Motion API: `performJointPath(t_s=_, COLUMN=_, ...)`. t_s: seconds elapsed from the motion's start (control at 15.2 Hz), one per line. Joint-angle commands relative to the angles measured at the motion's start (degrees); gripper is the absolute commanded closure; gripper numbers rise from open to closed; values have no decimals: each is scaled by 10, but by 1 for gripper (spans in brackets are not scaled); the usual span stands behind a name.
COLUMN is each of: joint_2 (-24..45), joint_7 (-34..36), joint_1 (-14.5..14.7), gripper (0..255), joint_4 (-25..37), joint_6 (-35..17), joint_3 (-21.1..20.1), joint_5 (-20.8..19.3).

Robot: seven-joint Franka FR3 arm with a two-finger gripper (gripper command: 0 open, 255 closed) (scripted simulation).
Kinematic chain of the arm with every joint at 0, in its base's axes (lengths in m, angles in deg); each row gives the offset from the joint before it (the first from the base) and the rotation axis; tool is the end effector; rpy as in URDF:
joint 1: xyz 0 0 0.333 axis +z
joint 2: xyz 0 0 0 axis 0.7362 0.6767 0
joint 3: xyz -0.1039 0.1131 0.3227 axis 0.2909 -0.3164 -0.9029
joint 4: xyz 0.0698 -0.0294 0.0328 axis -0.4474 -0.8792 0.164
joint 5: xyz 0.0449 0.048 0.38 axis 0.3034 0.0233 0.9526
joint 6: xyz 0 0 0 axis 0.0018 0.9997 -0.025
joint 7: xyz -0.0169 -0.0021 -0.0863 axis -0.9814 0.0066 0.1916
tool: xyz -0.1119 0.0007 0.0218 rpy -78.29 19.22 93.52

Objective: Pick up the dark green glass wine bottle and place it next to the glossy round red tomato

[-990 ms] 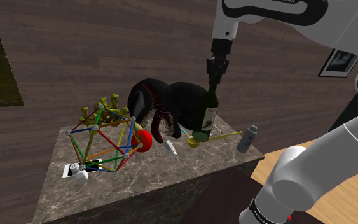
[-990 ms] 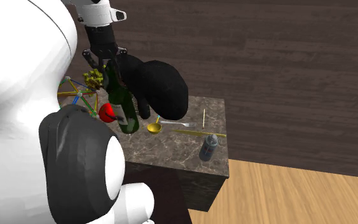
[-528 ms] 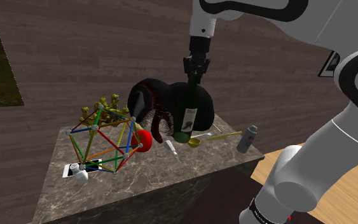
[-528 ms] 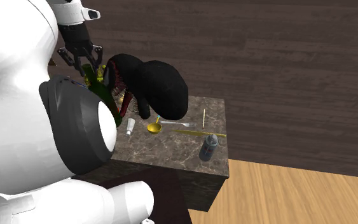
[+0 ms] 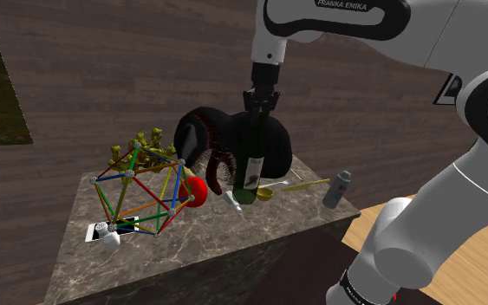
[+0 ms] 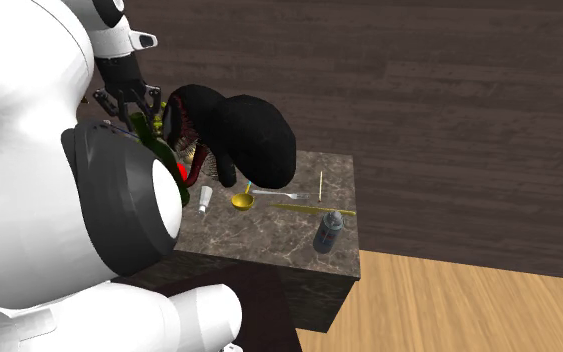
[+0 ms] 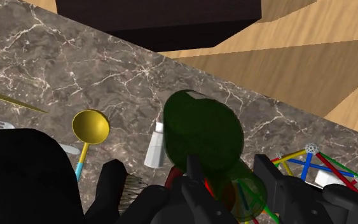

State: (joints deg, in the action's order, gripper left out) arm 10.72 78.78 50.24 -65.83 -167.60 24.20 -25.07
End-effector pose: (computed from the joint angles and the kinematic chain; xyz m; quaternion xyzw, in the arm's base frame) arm 0.4416 0.0121 0.6607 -0.9971 0.0491 0.0516 0.0250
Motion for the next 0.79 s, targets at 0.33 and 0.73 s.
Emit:
performJointPath(t_s=0.33, joint_2=-11, joint_7=-2, joint_1=0, gripper=255, joint_4=-65, joint_6=-54, joint_3=0, joint_5=0)
performJointPath(t_s=0.73, joint_2=-15, joint_7=-4, joint_1=0, gripper=255, joint_4=-115, joint_6=-100, joint_3=-1, joint_5=0)
